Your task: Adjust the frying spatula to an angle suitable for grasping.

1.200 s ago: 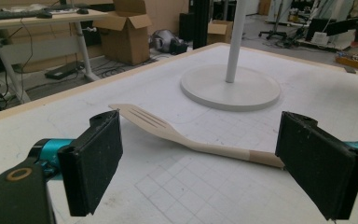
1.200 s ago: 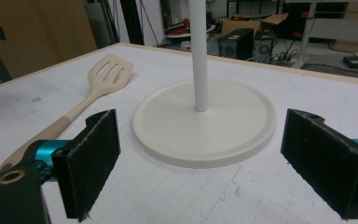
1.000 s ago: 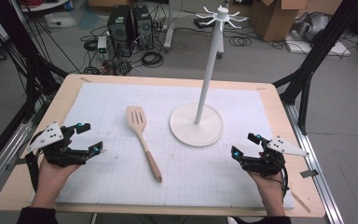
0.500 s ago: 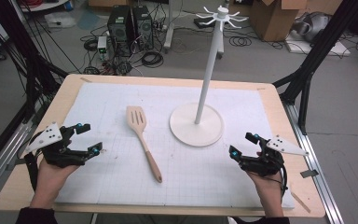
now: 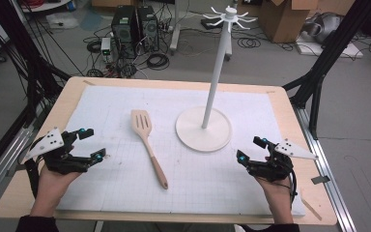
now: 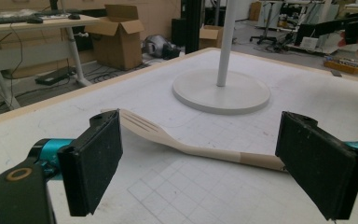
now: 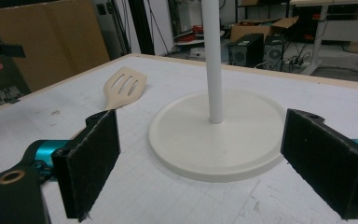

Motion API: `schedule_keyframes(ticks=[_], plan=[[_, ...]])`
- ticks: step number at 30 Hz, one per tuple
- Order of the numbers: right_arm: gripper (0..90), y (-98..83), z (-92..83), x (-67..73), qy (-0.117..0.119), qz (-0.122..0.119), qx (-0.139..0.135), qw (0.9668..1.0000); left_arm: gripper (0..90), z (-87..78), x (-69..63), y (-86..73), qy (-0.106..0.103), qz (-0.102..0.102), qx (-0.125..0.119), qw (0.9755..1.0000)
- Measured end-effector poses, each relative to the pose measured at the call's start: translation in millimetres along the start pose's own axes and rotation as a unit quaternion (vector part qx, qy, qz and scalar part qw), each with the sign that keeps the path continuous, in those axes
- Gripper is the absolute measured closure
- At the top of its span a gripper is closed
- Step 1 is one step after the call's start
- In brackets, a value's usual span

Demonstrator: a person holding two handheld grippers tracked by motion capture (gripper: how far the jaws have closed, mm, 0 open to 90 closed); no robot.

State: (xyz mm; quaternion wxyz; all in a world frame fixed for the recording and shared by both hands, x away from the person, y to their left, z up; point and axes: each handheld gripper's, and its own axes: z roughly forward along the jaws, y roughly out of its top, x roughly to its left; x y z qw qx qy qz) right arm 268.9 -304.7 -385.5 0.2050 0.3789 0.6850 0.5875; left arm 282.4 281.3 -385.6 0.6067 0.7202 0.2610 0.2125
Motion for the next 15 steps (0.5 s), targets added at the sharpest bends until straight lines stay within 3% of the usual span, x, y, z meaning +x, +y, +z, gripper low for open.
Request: schedule_keyframes(ticks=[15], plan=[[10.5, 4.3, 9.1, 10.7, 0.008, -0.004, 0.0, 1.0, 15.1, -2.6, 0.8, -0.9, -0.002, -0.002, -0.002, 1.0]])
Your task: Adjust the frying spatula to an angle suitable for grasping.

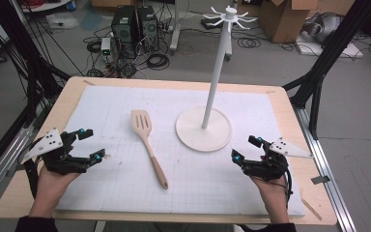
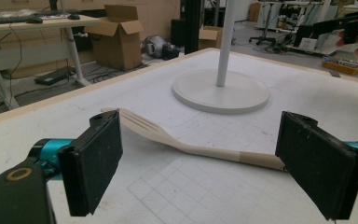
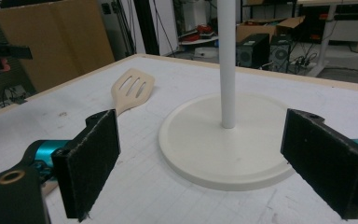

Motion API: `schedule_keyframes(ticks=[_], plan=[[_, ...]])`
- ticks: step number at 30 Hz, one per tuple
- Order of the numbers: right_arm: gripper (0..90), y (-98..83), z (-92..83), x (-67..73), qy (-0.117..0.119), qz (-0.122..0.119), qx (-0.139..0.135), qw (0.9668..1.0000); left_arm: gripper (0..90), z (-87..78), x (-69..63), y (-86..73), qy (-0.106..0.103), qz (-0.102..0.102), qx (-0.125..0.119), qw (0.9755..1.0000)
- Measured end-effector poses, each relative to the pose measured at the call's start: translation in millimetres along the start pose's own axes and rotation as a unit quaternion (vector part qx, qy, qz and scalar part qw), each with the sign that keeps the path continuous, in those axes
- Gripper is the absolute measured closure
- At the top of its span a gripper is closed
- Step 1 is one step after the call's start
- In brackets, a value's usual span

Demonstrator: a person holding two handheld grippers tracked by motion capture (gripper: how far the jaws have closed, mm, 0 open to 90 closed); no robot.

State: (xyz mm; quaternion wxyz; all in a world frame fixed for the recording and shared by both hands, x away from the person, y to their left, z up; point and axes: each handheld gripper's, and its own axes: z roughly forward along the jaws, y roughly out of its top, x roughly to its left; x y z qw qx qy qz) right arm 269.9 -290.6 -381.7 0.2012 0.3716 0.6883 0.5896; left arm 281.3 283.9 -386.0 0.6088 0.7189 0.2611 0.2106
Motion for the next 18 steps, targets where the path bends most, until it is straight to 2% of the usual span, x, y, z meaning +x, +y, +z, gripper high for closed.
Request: schedule_keyframes(ticks=[9, 16, 17, 18], plan=[[10.5, 2.6, 18.5, 13.4, 0.01, -0.006, 0.01, 0.9999, 15.1, -2.2, -0.2, 0.0, 0.001, 0.0, -0.002, 1.0], [10.5, 7.5, 42.9, 28.8, 0.021, -0.004, 0.013, 0.9997, 15.1, -2.9, -1.1, 0.7, 0.0, 0.0, -0.009, 1.0], [10.5, 8.8, 51.9, 35.0, 0.025, -0.005, 0.018, 0.9995, 15.1, -2.8, -1.2, 0.6, 0.0, 0.0, -0.01, 1.0], [10.5, 8.8, 51.9, 35.0, 0.025, -0.005, 0.018, 0.9995, 15.1, -2.6, -1.3, 0.7, -0.001, 0.0, -0.011, 0.9999]])
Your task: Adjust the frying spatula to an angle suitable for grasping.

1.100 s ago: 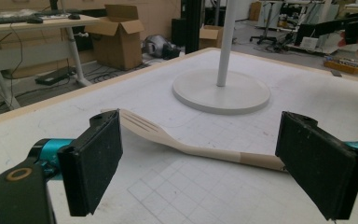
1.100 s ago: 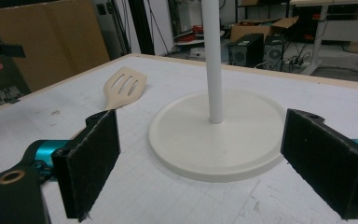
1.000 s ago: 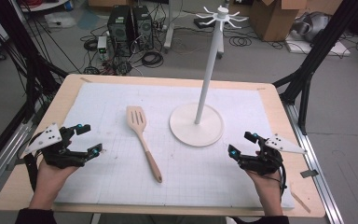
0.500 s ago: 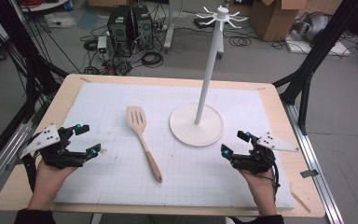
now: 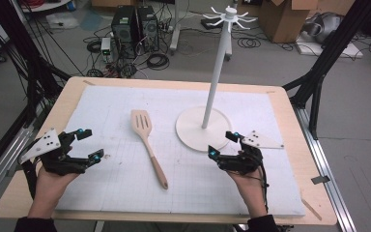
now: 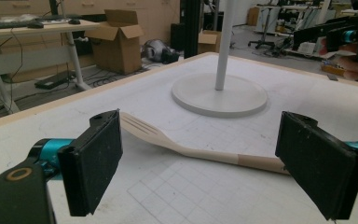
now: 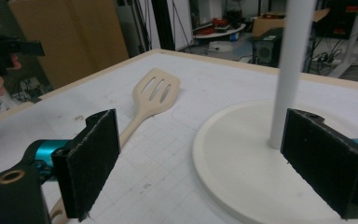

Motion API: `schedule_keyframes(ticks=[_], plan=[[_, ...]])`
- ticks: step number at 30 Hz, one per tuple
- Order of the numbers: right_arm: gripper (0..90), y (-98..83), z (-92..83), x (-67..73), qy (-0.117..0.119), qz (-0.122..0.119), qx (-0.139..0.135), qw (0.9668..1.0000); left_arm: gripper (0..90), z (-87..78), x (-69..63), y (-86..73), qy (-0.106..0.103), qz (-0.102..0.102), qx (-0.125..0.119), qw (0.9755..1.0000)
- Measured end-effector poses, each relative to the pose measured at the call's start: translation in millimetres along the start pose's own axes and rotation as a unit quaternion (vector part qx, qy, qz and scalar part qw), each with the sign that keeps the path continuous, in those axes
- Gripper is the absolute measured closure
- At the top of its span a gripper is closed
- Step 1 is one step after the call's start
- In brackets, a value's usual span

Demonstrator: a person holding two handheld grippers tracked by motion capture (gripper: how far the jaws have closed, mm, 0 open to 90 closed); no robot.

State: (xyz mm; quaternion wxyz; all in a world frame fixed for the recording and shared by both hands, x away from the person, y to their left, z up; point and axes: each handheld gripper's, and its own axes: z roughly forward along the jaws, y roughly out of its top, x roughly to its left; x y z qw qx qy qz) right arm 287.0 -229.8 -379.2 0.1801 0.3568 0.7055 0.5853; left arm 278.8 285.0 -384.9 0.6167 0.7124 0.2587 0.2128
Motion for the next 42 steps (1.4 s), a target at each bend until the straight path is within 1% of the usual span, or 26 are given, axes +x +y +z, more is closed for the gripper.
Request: schedule_keyframes(ticks=[3, 4, 5, 6, 7, 8, 9, 10, 11, 12, 13, 14, 15, 16, 18, 20, 23, 24, 25, 28, 29, 30, 33, 38, 39, 42], plan=[[10.6, 2.4, 21.9, 12.4, 0.009, -0.011, 0.011, 0.9998, 15.1, -0.5, 0.7, 0.1, -0.005, 0.002, 0.0, 1.0], [10.6, 2.4, 21.9, 12.4, 0.009, -0.011, 0.011, 0.9998, 15.1, -0.5, 0.7, 0.1, -0.005, 0.002, 0.0, 1.0], [10.6, 2.7, 32.6, 19.9, 0.014, -0.013, 0.016, 0.9997, 15.1, -1.3, 0.4, -0.4, -0.005, 0.002, -0.001, 1.0], [10.6, 2.7, 32.6, 19.9, 0.014, -0.013, 0.016, 0.9997, 15.2, -1.3, 0.4, -0.4, -0.005, 0.002, -0.001, 1.0], [10.6, 2.6, 43.6, 27.2, 0.019, -0.017, 0.022, 0.9994, 15.1, -2.3, 0.6, -0.5, -0.005, 0.001, -0.001, 1.0], [10.6, 2.6, 43.6, 27.2, 0.019, -0.017, 0.022, 0.9994, 15.1, -2.3, 0.6, -0.5, -0.005, 0.001, -0.001, 1.0], [10.7, 2.7, 54.0, 33.5, 0.027, -0.02, 0.028, 0.999, 15.1, -3.2, 0.5, -0.5, -0.004, 0.001, -0.001, 1.0], [10.7, 2.7, 54.0, 33.5, 0.027, -0.02, 0.028, 0.999, 15.1, -3.2, 0.5, -0.5, -0.004, 0.001, -0.001, 1.0], [10.6, 2.9, 64.1, 39.5, 0.026, -0.024, 0.031, 0.9989, 15.2, -4.1, 0.0, -0.9, -0.004, 0.0, 0.0, 1.0], [10.6, 2.9, 64.1, 39.5, 0.026, -0.024, 0.031, 0.9989, 15.2, -4.1, 0.0, -0.9, -0.004, 0.0, 0.0, 1.0], [10.6, 2.8, 73.4, 44.1, 0.03, -0.021, 0.033, 0.9988, 15.1, -5.3, -0.2, -1.6, -0.004, 0.001, 0.001, 1.0], [10.6, 2.8, 73.4, 44.1, 0.03, -0.021, 0.033, 0.9988, 15.2, -5.3, -0.2, -1.6, -0.004, 0.001, 0.001, 1.0], [10.7, 2.2, 81.8, 47.9, 0.029, -0.02, 0.036, 0.9987, 15.2, -6.5, -0.4, -2.0, -0.003, 0.0, 0.0, 1.0], [10.7, 2.2, 81.8, 47.9, 0.029, -0.02, 0.036, 0.9987, 15.2, -6.5, -0.4, -2.0, -0.003, 0.0, 0.0, 1.0], [10.7, 0.3, 92.8, 52.5, 0.032, -0.013, 0.042, 0.9985, 15.2, -7.6, -0.6, -1.9, 0.0, 0.002, 0.003, 1.0], [10.8, -0.4, 96.5, 53.7, 0.032, -0.013, 0.046, 0.9984, 15.2, -8.9, -0.8, -1.4, 0.0, 0.003, 0.001, 1.0], [10.9, -5.3, 112.7, 59.2, 0.037, -0.014, 0.068, 0.9969, 15.2, -8.9, -0.9, -1.5, -0.001, 0.003, 0.0, 1.0], [10.9, -5.3, 112.7, 59.2, 0.037, -0.014, 0.068, 0.9969, 15.2, -8.9, -0.9, -1.5, -0.001, 0.003, 0.0, 1.0], [10.9, -7.8, 120.3, 62.2, 0.035, -0.014, 0.078, 0.9962, 15.2, -8.2, -0.8, -2.4, -0.001, 0.001, 0.001, 1.0], [12.1, -9.7, 127.3, 65.6, 0.035, -0.015, 0.087, 0.9955, 15.2, -7.4, -0.6, -3.2, -0.001, 0.0, 0.003, 1.0], [15.0, -11.5, 133.7, 68.8, 0.043, -0.012, 0.093, 0.9946, 15.2, -7.0, -0.7, -3.4, -0.003, 0.001, 0.003, 1.0], [15.0, -11.5, 133.7, 68.8, 0.043, -0.012, 0.093, 0.9946, 15.2, -7.0, -0.7, -3.4, -0.003, 0.001, 0.003, 1.0], [15.7, -15.5, 145.7, 75.7, 0.041, -0.013, 0.107, 0.9933, 15.2, -7.0, -0.8, -3.1, -0.003, 0.002, 0.003, 1.0], [18.8, -18.5, 155.5, 80.7, 0.034, -0.017, 0.116, 0.9925, 15.2, -6.9, -0.5, -3.8, -0.003, 0.001, 0.004, 1.0], [22.2, -19.7, 160.3, 83.4, 0.035, -0.018, 0.122, 0.9918, 15.2, -6.4, -0.5, -4.2, -0.005, 0.0, 0.004, 1.0], [25.9, -21.6, 165.7, 87.5, 0.035, -0.022, 0.13, 0.9906, 15.2, -5.7, -0.6, -4.6, -0.005, 0.0, 0.004, 1.0]])
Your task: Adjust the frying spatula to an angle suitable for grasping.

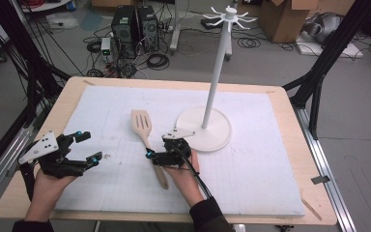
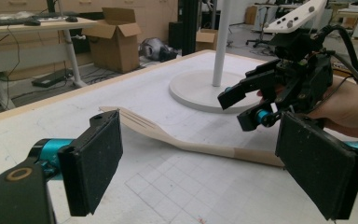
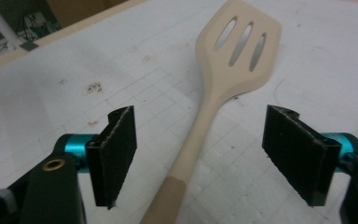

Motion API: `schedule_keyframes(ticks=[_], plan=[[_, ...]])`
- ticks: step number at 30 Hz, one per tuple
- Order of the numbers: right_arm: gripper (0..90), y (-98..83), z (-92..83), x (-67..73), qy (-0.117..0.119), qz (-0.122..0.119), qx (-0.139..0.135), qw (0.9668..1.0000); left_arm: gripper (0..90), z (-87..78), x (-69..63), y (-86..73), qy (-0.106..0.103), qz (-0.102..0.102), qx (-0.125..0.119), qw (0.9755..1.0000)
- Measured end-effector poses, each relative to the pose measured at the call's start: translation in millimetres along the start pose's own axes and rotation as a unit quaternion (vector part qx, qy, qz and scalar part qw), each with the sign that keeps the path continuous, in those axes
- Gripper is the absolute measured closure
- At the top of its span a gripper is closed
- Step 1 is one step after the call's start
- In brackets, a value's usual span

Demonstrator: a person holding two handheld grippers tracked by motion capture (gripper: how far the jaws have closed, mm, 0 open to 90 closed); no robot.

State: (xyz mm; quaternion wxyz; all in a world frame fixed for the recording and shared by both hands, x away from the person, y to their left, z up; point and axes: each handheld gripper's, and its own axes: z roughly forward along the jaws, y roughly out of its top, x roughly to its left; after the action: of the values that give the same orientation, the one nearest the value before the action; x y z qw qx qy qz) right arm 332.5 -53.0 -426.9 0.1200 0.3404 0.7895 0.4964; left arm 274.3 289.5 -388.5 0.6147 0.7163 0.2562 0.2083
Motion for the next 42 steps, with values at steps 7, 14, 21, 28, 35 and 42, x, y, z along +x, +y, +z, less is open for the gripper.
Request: schedule_keyframes(ticks=[7, 14, 21, 28, 35, 42], plan=[[39.2, -2.8, 18.7, 8.3, -0.004, -0.007, 0.049, 0.9987, 15.2, 1.0, -0.3, -0.4, -0.002, 0.001, 0.002, 1.0], [49.6, -4.6, 27.7, 10.6, -0.009, -0.003, 0.09, 0.9959, 15.3, 1.8, -0.4, -1.2, -0.002, -0.002, 0.004, 1.0], [61.9, -5.1, 30.4, 13.3, -0.029, -0.003, 0.118, 0.9926, 15.3, 3.2, -0.9, -1.8, -0.001, -0.002, 0.006, 1.0], [68.8, -4.4, 30.1, 12.9, -0.017, 0.012, 0.121, 0.9925, 15.4, 4.5, -2.0, -2.0, -0.003, -0.002, 0.007, 1.0], [70.2, -3.3, 29.9, 12.9, -0.019, 0.01, 0.123, 0.9922, 15.5, 5.2, -2.2, -2.1, -0.004, -0.001, 0.01, 0.9999], [73.8, -2.3, 27.6, 11.9, -0.029, -0.003, 0.124, 0.9919, 15.5, 5.2, -1.8, -2.4, -0.005, -0.002, 0.008, 1.0]])
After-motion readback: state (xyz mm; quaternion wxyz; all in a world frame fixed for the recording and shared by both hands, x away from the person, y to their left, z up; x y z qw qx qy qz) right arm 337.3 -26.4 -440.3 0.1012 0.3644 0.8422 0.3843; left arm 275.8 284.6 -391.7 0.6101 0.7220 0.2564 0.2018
